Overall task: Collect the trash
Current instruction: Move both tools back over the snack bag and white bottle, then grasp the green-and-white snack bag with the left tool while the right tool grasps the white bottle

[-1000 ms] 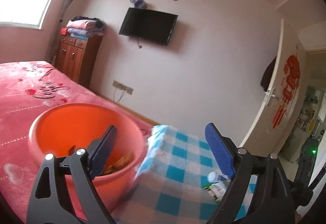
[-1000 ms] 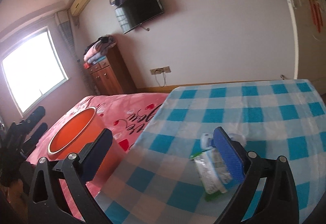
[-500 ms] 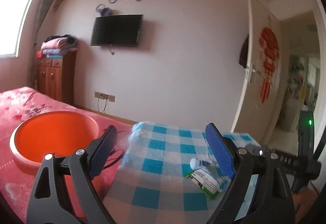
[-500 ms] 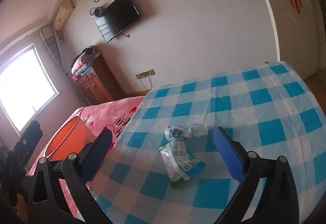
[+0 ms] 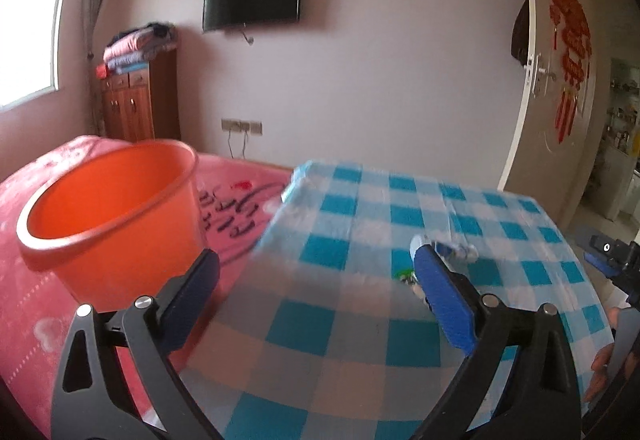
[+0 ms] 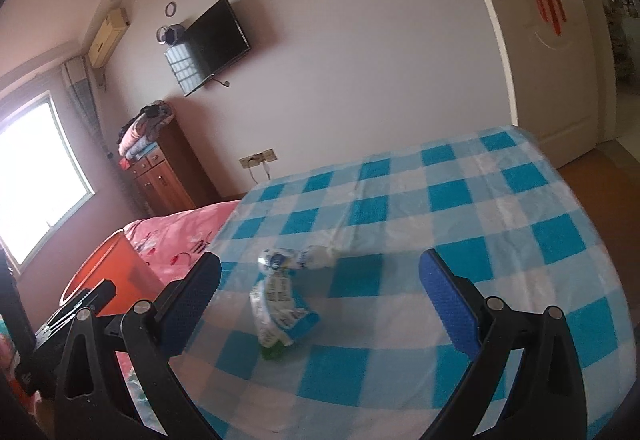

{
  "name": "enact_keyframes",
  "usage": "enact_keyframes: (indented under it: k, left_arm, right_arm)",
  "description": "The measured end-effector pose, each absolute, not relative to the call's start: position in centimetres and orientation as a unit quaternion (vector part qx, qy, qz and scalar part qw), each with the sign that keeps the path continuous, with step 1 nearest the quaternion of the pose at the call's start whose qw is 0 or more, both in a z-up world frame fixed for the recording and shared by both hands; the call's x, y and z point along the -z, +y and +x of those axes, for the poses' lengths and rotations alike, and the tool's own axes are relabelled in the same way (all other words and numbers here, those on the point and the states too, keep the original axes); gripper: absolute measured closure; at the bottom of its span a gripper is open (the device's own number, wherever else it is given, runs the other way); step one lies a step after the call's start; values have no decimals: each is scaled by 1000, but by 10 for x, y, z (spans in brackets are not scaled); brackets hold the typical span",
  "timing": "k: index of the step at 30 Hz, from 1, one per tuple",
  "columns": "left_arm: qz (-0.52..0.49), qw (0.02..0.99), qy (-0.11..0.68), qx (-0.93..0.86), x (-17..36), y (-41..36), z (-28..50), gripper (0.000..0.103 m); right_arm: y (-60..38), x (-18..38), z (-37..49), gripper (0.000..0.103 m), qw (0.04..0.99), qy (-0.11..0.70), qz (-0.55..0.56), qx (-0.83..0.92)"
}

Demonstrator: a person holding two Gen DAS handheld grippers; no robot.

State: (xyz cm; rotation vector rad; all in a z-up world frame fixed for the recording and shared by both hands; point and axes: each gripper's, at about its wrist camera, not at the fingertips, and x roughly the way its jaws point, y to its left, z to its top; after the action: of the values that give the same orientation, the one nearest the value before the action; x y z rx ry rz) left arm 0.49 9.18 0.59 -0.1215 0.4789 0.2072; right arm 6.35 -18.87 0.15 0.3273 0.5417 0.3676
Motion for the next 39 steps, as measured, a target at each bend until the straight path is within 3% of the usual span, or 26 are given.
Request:
enact_keyframes:
  k: [12, 34, 37, 39]
  left_arm:
    - [-50, 958, 276, -57, 14, 54, 25, 5]
    - [-83, 904, 419, 17, 64, -13, 124, 6]
    - [-83, 899, 430, 13, 69, -13, 133, 9]
    - [-89, 896, 435, 10, 72, -12, 136, 22]
  right_arm:
    - [-222, 24, 73, 5, 921, 298, 181, -176]
    - [-238, 52, 140, 5, 867, 415, 191, -199]
    - [-228, 45, 148, 5, 866, 416, 178, -211]
    - [-219, 41, 153, 5, 866, 414, 170, -223]
